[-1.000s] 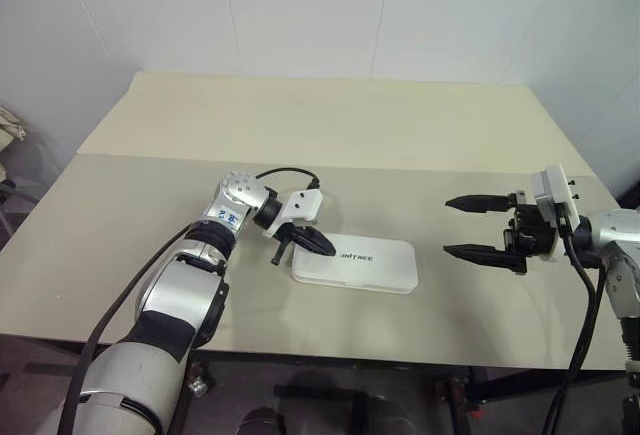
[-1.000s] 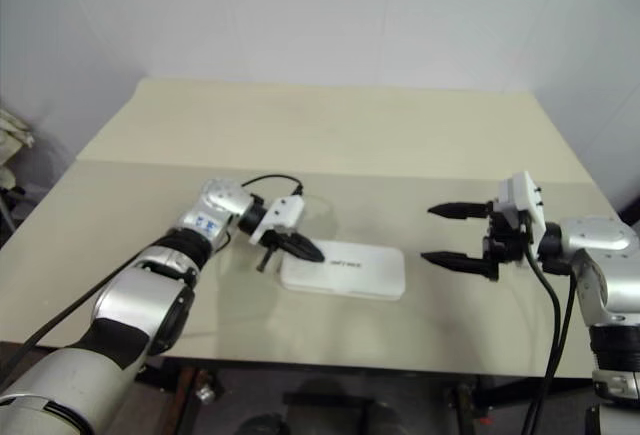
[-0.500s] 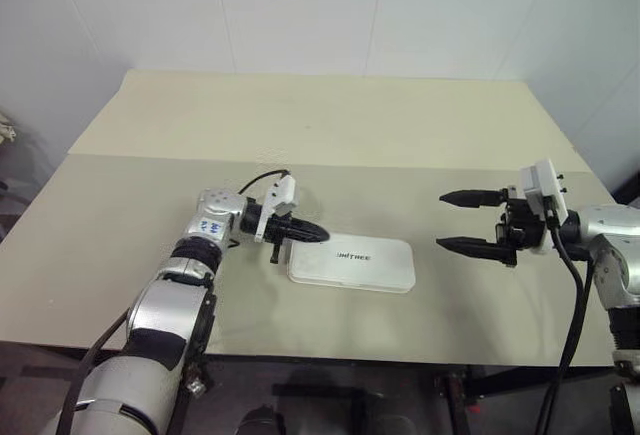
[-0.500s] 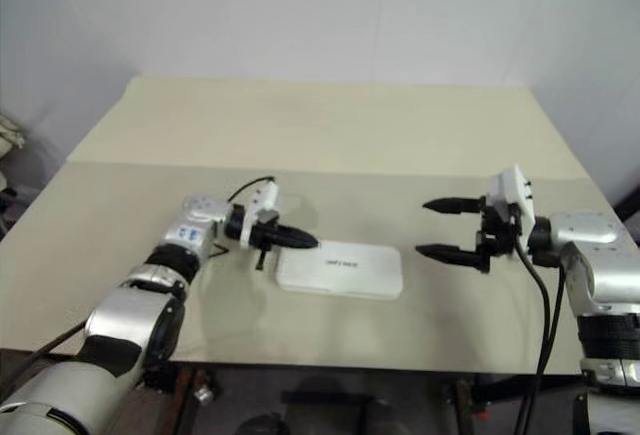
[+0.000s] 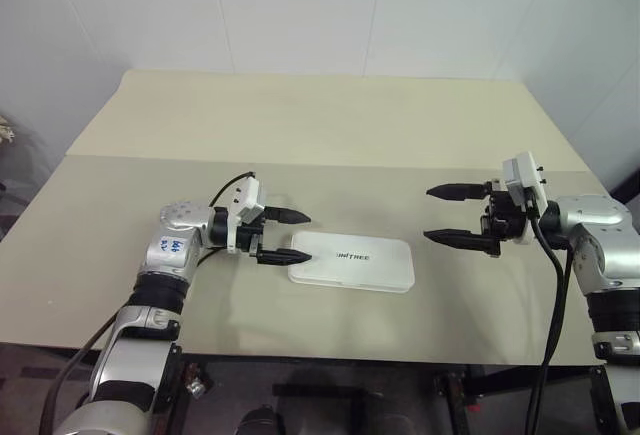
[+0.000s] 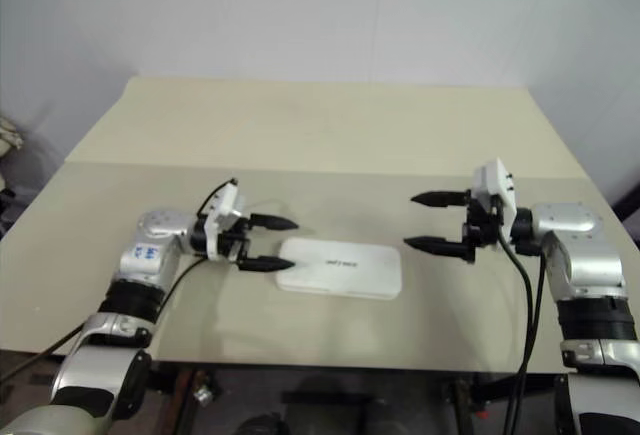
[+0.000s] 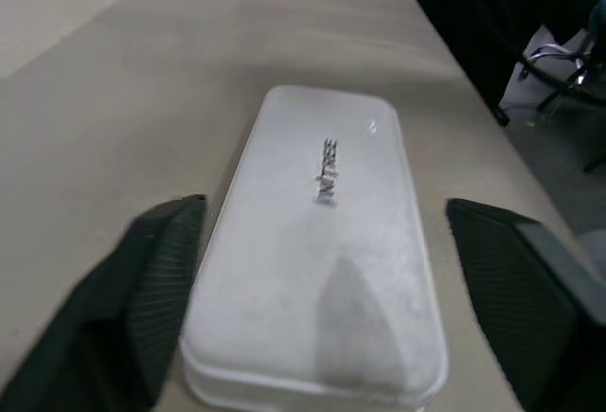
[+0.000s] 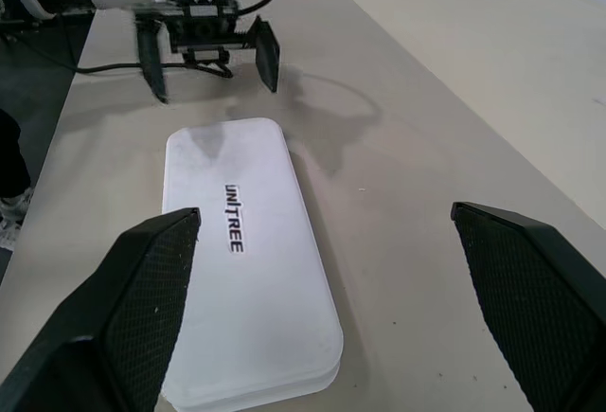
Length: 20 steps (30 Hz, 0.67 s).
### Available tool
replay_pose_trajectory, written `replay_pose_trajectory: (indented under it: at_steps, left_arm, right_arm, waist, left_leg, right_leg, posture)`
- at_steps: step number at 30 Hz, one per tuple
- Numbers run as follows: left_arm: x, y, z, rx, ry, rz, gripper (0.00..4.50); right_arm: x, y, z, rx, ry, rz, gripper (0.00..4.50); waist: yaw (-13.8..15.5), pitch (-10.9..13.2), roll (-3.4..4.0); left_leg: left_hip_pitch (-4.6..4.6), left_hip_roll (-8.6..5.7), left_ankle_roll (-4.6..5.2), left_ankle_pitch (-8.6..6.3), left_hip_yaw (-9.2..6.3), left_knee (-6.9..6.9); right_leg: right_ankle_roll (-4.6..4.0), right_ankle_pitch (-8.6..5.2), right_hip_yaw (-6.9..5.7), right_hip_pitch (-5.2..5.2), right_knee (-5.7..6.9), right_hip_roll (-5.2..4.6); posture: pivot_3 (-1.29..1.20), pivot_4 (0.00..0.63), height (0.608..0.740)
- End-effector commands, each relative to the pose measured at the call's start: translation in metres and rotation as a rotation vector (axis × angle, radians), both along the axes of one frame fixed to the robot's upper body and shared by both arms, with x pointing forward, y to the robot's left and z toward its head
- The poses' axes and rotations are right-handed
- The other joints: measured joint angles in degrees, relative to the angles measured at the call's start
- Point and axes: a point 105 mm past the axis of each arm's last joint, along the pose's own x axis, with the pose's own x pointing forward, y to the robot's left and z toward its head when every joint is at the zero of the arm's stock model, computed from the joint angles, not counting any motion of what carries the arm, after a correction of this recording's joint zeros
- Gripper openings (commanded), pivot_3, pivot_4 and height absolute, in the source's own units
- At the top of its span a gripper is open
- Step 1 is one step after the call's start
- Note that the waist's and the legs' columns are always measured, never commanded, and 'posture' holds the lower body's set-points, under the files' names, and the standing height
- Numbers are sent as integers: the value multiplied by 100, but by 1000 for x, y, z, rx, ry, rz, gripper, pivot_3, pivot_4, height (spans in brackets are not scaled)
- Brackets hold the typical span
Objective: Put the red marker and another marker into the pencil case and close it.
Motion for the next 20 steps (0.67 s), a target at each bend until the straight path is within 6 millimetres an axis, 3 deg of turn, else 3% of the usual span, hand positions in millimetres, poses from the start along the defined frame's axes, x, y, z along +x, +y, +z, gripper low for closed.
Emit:
replay_pose_trajectory:
  at_steps: [1,6,9,13,20]
  left_arm:
    - [-14,8,22,-76,-60,-42,4486]
    - [-28,30,33,-97,-116,-16,4486]
    - [-33,47,40,-90,-234,55,4486]
    - [-42,72,38,-62,-305,157,4486]
    - [-60,79,37,-37,-270,185,4486]
  right_arm:
    - [0,1,9,-1,-42,24,4500]
    - [-2,-3,8,1,-30,30,4500]
    - [-4,-6,8,6,-26,19,4500]
    - [-4,-7,6,21,-25,2,4500]
    - [2,5,3,86,-50,10,4500]
  waist:
    - [-3,0,0]
    - [-31,2,3]
    - [-22,2,3]
    - [-19,3,4]
    - [-15,3,4]
  left_leg:
    - [0,0,0,0,0,0]
    - [2,2,0,0,2,-2]
    - [4,3,0,0,3,-2]
    - [6,4,0,-1,3,-3]
    - [9,5,0,-2,7,-4]
  right_leg:
    - [0,0,0,0,-1,0]
    - [-1,-1,2,-1,-2,0]
    - [-2,-1,2,0,0,0]
    - [-4,-2,3,0,-1,0]
    - [-6,-3,5,0,-13,0]
  posture:
    - [0,150,740]
    - [0,150,740]
    - [0,150,740]
    - [0,150,740]
    - [0,150,740]
